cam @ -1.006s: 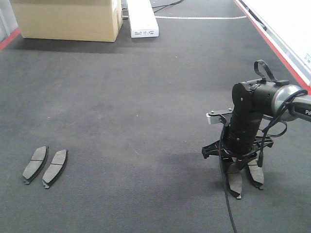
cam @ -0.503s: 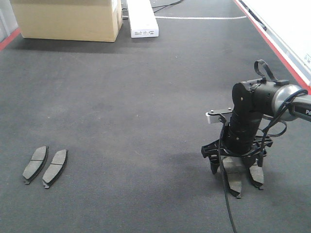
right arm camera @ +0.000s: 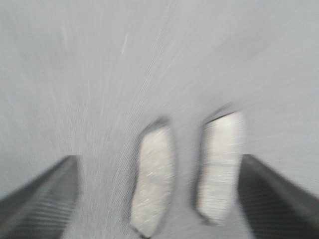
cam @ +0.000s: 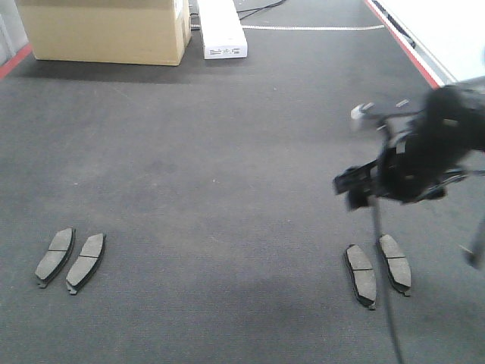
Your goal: Move and align brake pads A on conveyor
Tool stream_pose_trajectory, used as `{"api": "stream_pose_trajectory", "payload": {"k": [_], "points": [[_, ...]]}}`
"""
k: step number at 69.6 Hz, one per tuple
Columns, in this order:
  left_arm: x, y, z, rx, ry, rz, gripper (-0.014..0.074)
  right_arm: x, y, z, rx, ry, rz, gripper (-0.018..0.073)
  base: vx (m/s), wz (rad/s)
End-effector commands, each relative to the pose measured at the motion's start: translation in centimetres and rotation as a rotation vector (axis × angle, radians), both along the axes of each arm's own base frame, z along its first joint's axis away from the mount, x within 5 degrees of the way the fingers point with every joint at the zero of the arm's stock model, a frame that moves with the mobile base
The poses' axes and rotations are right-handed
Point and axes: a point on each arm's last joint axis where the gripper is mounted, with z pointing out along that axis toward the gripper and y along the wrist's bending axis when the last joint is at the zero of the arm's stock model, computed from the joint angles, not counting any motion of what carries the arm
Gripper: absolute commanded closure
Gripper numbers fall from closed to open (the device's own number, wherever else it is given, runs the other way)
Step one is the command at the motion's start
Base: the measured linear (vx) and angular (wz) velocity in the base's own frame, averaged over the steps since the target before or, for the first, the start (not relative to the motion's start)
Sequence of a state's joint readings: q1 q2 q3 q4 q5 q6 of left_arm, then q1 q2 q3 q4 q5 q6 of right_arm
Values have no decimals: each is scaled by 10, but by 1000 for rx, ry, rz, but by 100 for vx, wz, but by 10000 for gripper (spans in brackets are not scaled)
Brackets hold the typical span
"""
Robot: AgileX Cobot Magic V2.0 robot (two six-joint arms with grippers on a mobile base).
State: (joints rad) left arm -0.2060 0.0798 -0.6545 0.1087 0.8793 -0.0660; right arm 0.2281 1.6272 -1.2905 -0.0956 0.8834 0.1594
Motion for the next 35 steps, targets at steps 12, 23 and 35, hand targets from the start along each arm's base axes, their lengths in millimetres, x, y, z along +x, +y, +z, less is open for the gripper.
{"api": "stream_pose_trajectory", "payload": {"k": [12,23,35], "points": [[2,-1,12,-10,-71,-8,602,-62,-21,54,26,-345,-18,402,0,0],[2,-1,12,-10,-71,-8,602,-103,-29,50,53,-401,-14,575,0,0],[2,-1,12,-10,-71,-8,602,-146,-37,44,82,-472,-11,571,0,0]]}}
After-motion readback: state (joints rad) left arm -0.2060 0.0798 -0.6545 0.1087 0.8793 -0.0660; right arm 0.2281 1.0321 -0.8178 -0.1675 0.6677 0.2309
